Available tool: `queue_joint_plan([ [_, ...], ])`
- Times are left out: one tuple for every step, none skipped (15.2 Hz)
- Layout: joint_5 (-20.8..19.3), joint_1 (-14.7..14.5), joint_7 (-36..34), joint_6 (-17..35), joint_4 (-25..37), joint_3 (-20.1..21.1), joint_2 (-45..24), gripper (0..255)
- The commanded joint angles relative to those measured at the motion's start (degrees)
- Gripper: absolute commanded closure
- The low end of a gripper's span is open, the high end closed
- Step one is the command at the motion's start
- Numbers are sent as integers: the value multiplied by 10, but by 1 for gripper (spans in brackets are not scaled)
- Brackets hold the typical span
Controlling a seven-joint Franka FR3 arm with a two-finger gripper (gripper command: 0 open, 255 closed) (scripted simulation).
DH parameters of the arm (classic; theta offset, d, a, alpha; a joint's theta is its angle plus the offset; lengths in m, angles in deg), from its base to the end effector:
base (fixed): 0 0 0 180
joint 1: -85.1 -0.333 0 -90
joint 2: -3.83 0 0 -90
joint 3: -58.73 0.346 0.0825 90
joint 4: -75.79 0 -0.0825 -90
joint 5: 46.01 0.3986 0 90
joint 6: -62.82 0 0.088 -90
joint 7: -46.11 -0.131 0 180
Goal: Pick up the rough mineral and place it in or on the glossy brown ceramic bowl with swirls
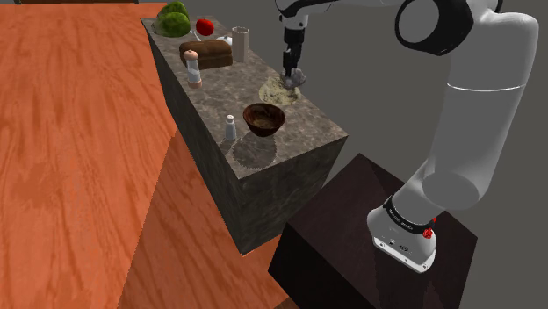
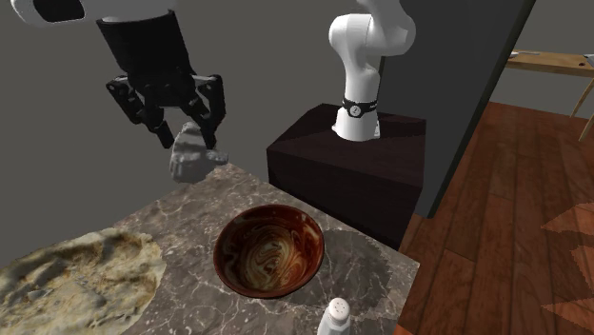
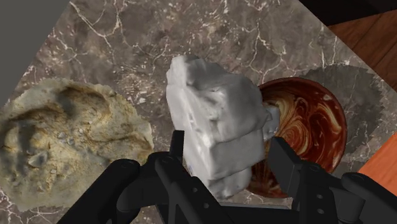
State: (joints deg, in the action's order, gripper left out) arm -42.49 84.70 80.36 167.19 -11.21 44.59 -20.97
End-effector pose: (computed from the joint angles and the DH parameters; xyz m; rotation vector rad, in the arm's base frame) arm 0.6771 -0.1354 0.4069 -3.0803 -0.5528 0.1955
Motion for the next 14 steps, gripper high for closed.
queue_joint_plan([
  [-1,-18,-25,-3,-2,7,5,255],
  [-2,-26,-37,-6,0,10,6,255],
  [-2,-34,-48,-9,2,14,6,255],
  [-2,-42,-60,-12,6,17,6,255],
  [-2,-49,-71,-16,11,21,5,255],
  [-2,-57,-83,-20,16,25,4,255],
  [-2,-65,-94,-24,22,28,2,255],
  [-1,-72,-105,-28,29,32,-1,255],
  [-1,-80,-116,-33,37,36,-4,255],
  [-1,-87,-127,-38,45,39,-8,255],
  [0,-87,-127,-30,39,39,-9,255],
  [0,-87,-127,-23,33,39,-10,255],
  [0,-87,-126,-16,27,39,-11,255],
  [1,-87,-126,-9,22,40,-13,255],
])
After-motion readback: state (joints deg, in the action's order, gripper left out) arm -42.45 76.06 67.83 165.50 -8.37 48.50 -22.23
